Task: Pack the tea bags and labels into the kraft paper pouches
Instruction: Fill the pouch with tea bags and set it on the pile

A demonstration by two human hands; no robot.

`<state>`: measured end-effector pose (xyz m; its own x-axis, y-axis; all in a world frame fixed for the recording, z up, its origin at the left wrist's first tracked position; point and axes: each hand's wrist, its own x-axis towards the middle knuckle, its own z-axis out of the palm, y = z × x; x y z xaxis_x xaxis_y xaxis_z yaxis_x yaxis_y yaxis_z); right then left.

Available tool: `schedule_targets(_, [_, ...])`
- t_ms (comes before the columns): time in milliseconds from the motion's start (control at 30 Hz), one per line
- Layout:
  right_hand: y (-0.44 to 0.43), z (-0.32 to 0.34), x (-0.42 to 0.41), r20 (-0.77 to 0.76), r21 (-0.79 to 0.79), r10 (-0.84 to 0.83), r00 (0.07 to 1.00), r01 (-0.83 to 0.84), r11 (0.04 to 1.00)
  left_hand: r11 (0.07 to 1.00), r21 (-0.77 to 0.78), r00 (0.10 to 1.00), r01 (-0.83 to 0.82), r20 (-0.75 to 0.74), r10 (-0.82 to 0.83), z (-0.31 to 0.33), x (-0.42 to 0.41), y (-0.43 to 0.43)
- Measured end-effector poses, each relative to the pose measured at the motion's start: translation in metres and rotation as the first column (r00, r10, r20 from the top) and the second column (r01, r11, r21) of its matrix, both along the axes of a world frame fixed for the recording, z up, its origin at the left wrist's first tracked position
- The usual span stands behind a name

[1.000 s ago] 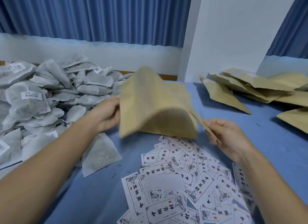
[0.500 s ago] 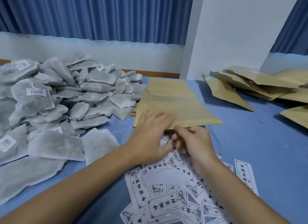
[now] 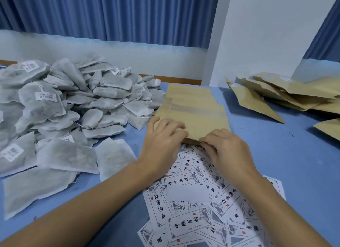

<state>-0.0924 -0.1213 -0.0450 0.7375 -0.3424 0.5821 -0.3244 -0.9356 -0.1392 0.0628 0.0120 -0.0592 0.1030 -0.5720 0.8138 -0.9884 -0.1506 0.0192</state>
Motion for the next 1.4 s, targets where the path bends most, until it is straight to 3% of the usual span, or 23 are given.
schedule_targets(67, [-0.002, -0.007, 0.000, 0.092, 0.175, 0.025, 0.995, -0.041, 0.984, 0.980, -0.167, 0.986, 0.110, -0.104, -0.128, -0.002, -0.014, 0.004])
schedule_targets(133, [-0.004, -0.010, 0.002, 0.204, 0.346, 0.049, 0.978, -0.119, 0.931, 0.954, -0.233, 0.870, 0.187, -0.413, -0.271, -0.008, -0.032, 0.008])
schedule_targets(167, [-0.003, -0.010, 0.003, 0.250, 0.426, 0.065, 0.966, -0.170, 0.889, 0.952, -0.229, 0.698, 0.204, -0.647, -0.306, -0.010, -0.039, 0.009])
schedule_targets(200, [-0.003, -0.009, 0.004, 0.279, 0.501, 0.082, 0.957, -0.218, 0.837, 0.949, -0.220, 0.457, 0.225, -0.837, -0.302, -0.011, -0.045, 0.008])
schedule_targets(233, [-0.002, -0.009, 0.004, 0.292, 0.562, 0.121, 0.949, -0.273, 0.781, 0.945, -0.207, 0.212, 0.252, -0.941, -0.263, -0.012, -0.047, 0.006])
schedule_targets(267, [-0.001, -0.008, 0.005, 0.305, 0.612, 0.171, 0.937, -0.331, 0.718, 0.936, -0.204, 0.029, 0.288, -0.975, -0.222, -0.012, -0.047, 0.005])
schedule_targets(333, [0.002, -0.008, 0.004, 0.306, 0.688, 0.271, 0.913, -0.409, 0.600, 0.892, -0.298, -0.179, 0.339, -0.952, -0.250, -0.012, -0.040, 0.000])
schedule_targets(400, [0.001, -0.009, 0.004, 0.272, 0.742, 0.314, 0.910, -0.406, 0.534, 0.861, -0.378, -0.290, 0.341, -0.913, -0.287, -0.010, -0.037, -0.001])
schedule_targets(667, [-0.009, -0.008, 0.006, 0.248, 0.782, 0.368, 0.896, -0.409, 0.470, 0.834, -0.411, -0.284, 0.367, -0.904, -0.321, -0.012, -0.039, 0.000])
schedule_targets(1133, [-0.011, -0.013, 0.007, 0.243, 0.713, 0.361, 0.900, -0.418, 0.563, 0.804, -0.419, -0.319, 0.422, -0.899, -0.300, -0.019, -0.034, -0.003])
schedule_targets(1400, [-0.018, -0.016, 0.008, 0.314, 0.760, 0.348, 0.883, -0.453, 0.466, 0.828, -0.357, -0.275, 0.432, -0.927, -0.256, -0.017, -0.035, -0.002])
